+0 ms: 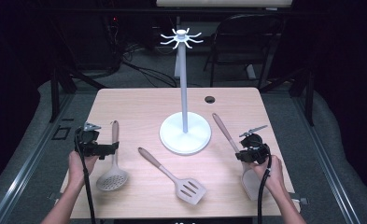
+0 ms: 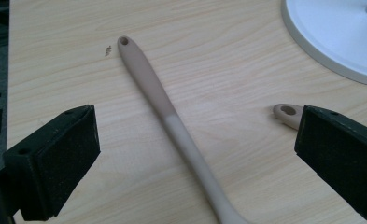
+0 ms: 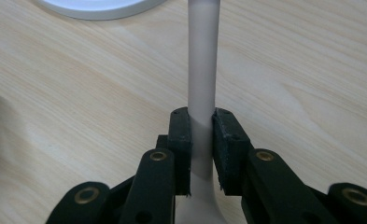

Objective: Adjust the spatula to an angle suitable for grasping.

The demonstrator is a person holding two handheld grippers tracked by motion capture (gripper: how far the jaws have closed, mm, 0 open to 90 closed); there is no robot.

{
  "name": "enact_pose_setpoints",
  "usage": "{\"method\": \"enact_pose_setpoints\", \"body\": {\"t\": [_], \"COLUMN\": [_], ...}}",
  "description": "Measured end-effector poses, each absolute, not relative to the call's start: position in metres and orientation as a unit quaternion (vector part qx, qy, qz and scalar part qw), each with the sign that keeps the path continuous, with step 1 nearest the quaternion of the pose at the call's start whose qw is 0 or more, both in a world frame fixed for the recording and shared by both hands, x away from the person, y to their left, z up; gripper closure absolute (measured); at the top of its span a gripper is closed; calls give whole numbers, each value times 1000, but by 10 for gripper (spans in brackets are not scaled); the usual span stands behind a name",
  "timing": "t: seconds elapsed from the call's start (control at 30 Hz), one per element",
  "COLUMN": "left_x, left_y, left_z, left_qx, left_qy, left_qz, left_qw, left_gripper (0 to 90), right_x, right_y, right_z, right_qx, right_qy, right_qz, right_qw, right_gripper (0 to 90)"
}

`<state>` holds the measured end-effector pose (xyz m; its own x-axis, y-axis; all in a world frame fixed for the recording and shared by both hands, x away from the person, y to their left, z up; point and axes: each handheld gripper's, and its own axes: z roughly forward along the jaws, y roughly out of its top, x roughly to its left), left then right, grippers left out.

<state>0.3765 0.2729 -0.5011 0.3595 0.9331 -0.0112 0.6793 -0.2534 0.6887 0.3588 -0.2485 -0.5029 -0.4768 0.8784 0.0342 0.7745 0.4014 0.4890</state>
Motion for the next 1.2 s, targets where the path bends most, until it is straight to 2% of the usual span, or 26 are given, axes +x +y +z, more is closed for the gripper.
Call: {"method": "enact_pose_setpoints", "body": {"t": [0.83, 1.2], "left_x": [377, 375], "left_y": [250, 233], "left_z": [-500, -496], "left_qx": [779, 783], "left_qy": [501, 485], "left_qz": [178, 169], "left_qw": [333, 352], "left_gripper": [1, 1], "right_x": [340, 338], "right_y": [-211, -192], "right_z": [-490, -483], "right_qx": [418, 381], "right_qy": [858, 870], "right_qz": [262, 266], "right_qw": [140, 166], "right_gripper": [786, 786]}}
